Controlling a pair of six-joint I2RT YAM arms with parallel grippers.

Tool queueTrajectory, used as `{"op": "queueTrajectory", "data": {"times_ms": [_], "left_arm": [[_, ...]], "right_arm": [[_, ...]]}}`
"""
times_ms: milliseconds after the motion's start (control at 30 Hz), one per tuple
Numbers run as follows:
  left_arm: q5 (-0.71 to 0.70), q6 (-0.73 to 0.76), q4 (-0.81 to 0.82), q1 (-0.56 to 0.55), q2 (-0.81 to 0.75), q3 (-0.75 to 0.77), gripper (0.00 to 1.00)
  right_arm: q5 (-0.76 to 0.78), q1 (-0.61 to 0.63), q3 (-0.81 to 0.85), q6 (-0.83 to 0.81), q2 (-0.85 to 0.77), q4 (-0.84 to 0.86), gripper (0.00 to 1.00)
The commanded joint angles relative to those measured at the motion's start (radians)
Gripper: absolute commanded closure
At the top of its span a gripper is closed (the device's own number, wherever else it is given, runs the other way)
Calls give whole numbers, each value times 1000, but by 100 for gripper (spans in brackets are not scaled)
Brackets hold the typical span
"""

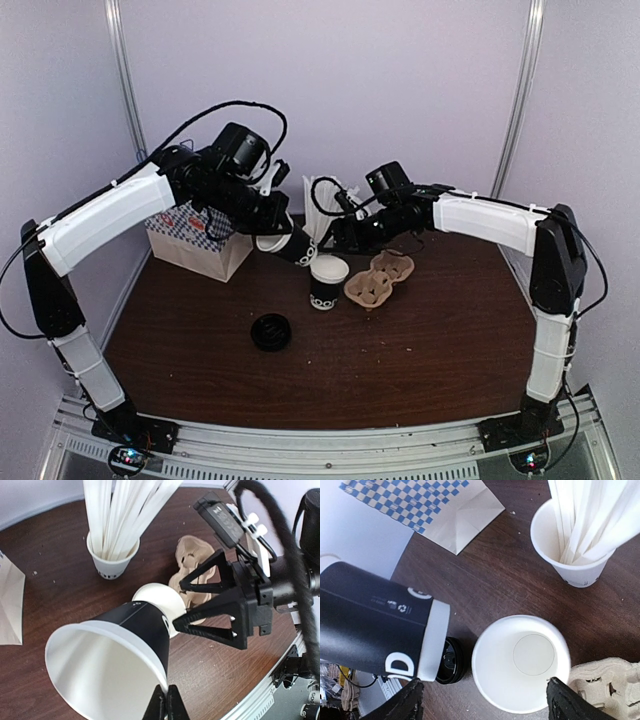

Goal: Pack the takeout coffee

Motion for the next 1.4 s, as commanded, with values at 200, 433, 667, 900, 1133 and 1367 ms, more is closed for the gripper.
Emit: {"op": "queueTrajectory", "data": {"times_ms": [200,433,667,900,1133,1367], "left_arm": [[42,174,-167,-49,-23,156,100],[10,322,-303,-215,18,200,100],[-83,467,-428,-403,150,278,100],[-164,539,-508,-492,324,371,100],[-183,612,-447,-498,408,365,100],[-138,637,-438,-499,491,412,100]], "right_arm": [[3,-73,-34,-162,-175,-72,15],[-8,-321,-185,-246,-419,-68,15],[35,-565,-472,-488,-685,-49,13],[-46,-762,-722,-556,-862,56,10],[-50,-825,-756,-581,-860,84,9],[-75,-826,-743,-587,-799,83,9]]}}
